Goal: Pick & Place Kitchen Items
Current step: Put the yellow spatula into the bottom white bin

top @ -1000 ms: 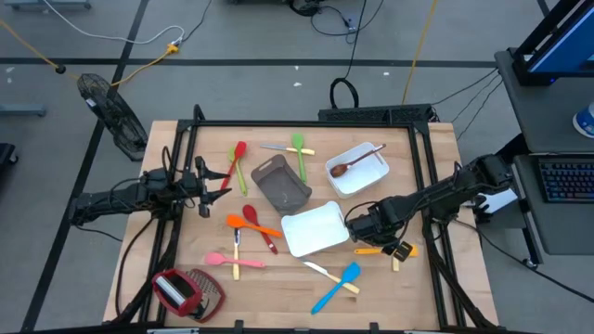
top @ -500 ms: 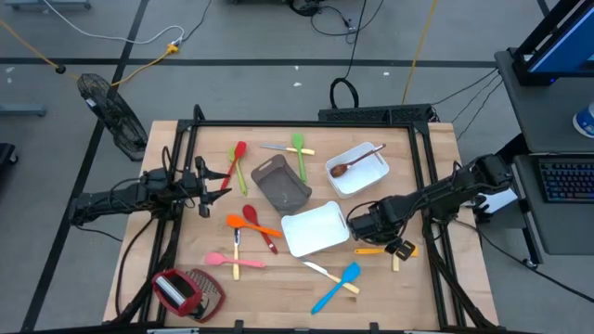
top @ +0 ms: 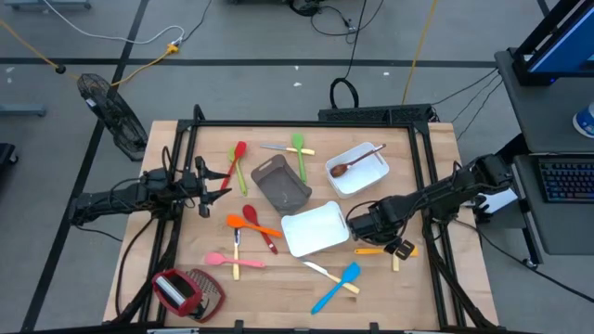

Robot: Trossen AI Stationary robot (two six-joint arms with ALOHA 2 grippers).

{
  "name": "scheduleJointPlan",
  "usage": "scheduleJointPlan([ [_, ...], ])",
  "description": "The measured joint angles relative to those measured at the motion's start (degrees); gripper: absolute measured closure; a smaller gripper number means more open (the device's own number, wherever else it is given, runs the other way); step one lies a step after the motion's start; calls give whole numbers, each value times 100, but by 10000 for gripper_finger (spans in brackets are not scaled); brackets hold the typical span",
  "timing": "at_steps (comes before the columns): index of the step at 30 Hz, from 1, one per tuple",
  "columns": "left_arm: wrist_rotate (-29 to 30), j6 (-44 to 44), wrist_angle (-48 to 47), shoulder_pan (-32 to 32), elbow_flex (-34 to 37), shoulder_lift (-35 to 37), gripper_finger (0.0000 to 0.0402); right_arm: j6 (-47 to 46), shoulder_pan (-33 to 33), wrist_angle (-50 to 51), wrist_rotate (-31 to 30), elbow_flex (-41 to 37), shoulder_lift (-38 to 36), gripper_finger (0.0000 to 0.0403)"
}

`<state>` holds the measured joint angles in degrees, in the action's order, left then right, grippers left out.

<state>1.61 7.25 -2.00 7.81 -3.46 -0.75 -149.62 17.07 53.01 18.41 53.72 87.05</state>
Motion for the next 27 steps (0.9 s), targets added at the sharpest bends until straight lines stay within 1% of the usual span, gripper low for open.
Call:
scheduleJointPlan([
  [7,0,-43,1,-1,0,2,199,96,215,-436,-510,0,0,261],
  [18,0,-146,0,0,0,2,199,255,268,-501,-475,0,0,261],
  [22,0,-153,2,0,0,1,199,663,268,-633,-478,0,0,261],
  [27,0,-153,0,-1,0,0,199,1003,266,-1100,-484,0,0,261],
])
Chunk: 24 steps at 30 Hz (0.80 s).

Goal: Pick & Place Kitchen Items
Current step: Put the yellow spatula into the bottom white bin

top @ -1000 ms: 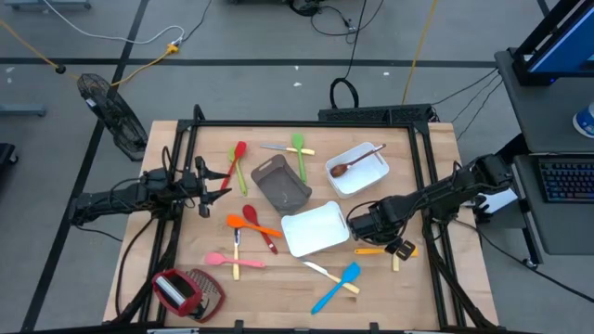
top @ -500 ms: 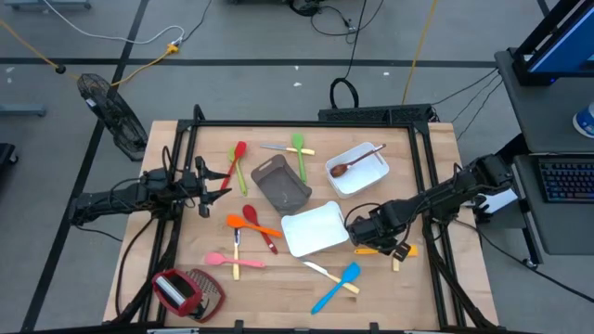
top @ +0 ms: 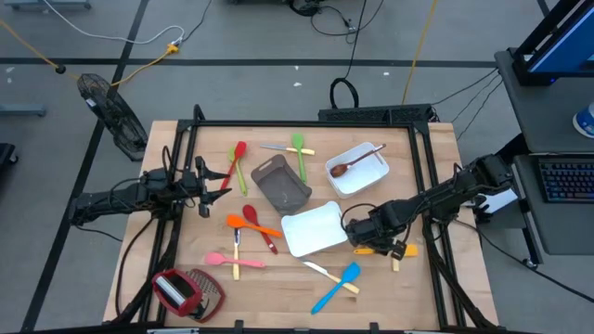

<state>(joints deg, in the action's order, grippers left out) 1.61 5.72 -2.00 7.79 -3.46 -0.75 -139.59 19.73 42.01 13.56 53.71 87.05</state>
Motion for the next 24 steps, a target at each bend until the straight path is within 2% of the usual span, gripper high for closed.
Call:
scheduleJointPlan([
  [7,0,0,0,0,0,0,199,416,0,-452,1,0,0,261],
  [15,0,0,2,0,0,0,199,-202,-51,2,-5,0,0,261],
  [24,0,-1,0,0,0,1,199,12,-52,-67,-153,0,0,261],
])
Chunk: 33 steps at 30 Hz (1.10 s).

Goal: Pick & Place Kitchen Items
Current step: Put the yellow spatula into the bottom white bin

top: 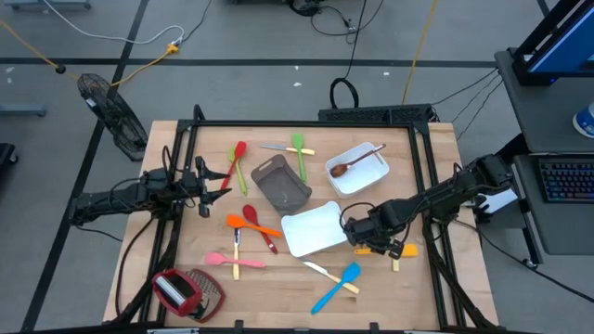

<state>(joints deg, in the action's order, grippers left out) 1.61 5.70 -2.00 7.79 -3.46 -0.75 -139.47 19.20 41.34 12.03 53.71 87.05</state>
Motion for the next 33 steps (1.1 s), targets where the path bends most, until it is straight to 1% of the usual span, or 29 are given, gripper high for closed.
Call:
scheduleJointPlan([
  [2,0,1,0,0,0,1,199,26,0,-13,-2,0,0,261],
  [6,0,1,0,0,0,0,199,-333,0,-114,-33,0,0,261],
  [9,0,1,0,0,0,-1,199,-408,0,-88,-33,0,0,261],
  [16,0,1,0,0,0,1,199,-1343,0,64,-48,0,0,261],
  [19,0,1,0,0,0,0,199,-1403,2,-32,-362,0,0,261],
  [23,0,1,2,0,0,0,199,-1324,4,-188,-1107,0,0,261],
  [25,0,1,1,0,0,0,199,-1596,-3,-115,-1327,0,-2,261],
  [26,0,0,2,0,0,0,199,-1704,-13,-22,-1316,0,-2,261],
  [30,0,-51,2,0,0,-1,199,-2177,-37,292,-632,0,-3,261],
  [33,0,-90,1,0,0,0,199,-2587,26,389,-260,0,-4,261],
])
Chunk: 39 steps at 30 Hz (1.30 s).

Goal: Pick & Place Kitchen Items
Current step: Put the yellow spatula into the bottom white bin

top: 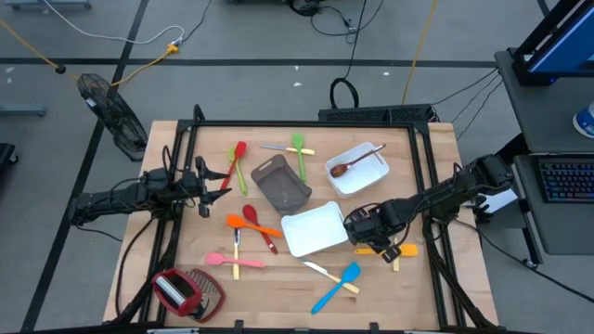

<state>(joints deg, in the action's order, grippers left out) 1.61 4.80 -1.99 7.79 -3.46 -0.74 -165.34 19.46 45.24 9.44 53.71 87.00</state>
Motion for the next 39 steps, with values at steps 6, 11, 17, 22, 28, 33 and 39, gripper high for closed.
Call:
scheduleJointPlan([
  [6,0,-2,0,2,0,0,199,-623,92,-238,281,0,0,261],
  [11,0,-20,1,0,0,0,199,-1095,95,-198,876,0,0,261],
  [17,0,-20,1,1,0,-1,199,-1415,212,-49,1042,0,0,261],
  [22,0,-17,1,0,0,-1,199,-1462,218,153,948,1,0,261],
  [28,0,-17,2,0,0,0,199,-1467,153,377,874,2,0,261],
  [33,0,-17,0,0,0,0,199,-1468,149,646,869,2,0,261],
  [39,0,-17,1,2,0,1,199,-1468,149,744,870,2,0,261],
])
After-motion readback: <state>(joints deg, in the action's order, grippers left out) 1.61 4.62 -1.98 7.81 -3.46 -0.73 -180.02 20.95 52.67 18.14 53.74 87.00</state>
